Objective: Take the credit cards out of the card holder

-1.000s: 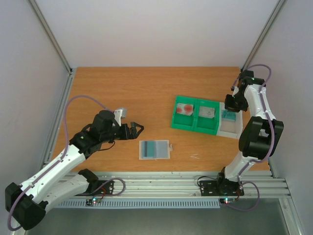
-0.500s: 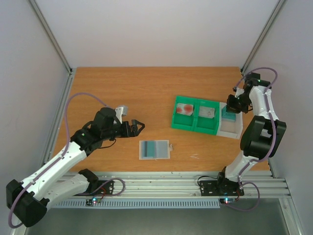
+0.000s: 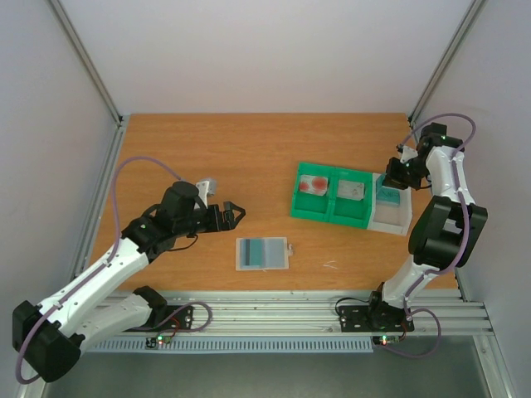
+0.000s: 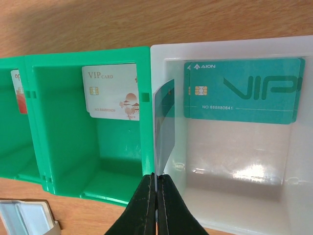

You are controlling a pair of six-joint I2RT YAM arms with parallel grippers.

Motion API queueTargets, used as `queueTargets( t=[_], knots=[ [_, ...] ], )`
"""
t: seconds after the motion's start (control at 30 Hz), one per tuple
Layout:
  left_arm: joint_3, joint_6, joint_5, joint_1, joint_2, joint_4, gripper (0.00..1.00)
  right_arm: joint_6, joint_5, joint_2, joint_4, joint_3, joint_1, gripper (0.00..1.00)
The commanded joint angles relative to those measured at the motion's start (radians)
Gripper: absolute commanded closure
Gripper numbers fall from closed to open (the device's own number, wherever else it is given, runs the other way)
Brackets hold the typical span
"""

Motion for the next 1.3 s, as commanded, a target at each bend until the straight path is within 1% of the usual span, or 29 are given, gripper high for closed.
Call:
queueTargets(
  t=[0.0, 0.13, 0.37, 0.53, 0.67, 0.87, 0.9, 1.07, 1.17, 1.27],
  knots=[
    [0.019, -0.010, -0.011, 0.001, 0.006, 0.028, 0.01, -0.023, -0.032, -0.002, -0.014, 0.020, -0.009, 0.99],
    [0.014, -0.015, -0.014, 0.001, 0.001, 0.027, 0.01, -0.021, -0.024, 0.015, -0.034, 0.039, -0.019, 0.99],
    [0.002, -0.017, -0.022, 0.001, -0.003, 0.042, 0.01, -0.019, -0.027, 0.039, -0.023, 0.020, -0.020, 0.99],
    [0.005, -0.010, -0.010, 0.001, 0.007, 0.044, 0.01, -0.024, -0.042, 0.048, -0.022, -0.001, -0.020, 0.95],
    [0.016, 0.008, -0.018, 0.001, 0.014, 0.036, 0.01, -0.016, -0.053, 0.071, 0.019, -0.016, -0.020, 0.95],
    [0.028, 0.019, -0.020, 0.001, 0.019, 0.032, 0.01, -0.016, -0.032, 0.126, 0.021, -0.006, -0.020, 0.97],
    [0.027, 0.019, -0.021, 0.001, 0.018, 0.033, 0.01, -0.015, -0.027, 0.132, 0.031, -0.004, -0.020, 0.96],
    [0.015, 0.006, -0.012, 0.001, 0.019, 0.050, 0.01, 0.004, 0.053, 0.181, 0.050, 0.010, -0.020, 0.85],
    [0.015, 0.002, 0.000, 0.001, 0.022, 0.056, 0.01, 0.009, 0.076, 0.188, 0.065, 0.006, -0.020, 0.78],
    [0.017, 0.002, 0.001, 0.001, 0.026, 0.056, 0.01, 0.012, 0.107, 0.197, 0.065, 0.009, -0.020, 0.75]
  ],
)
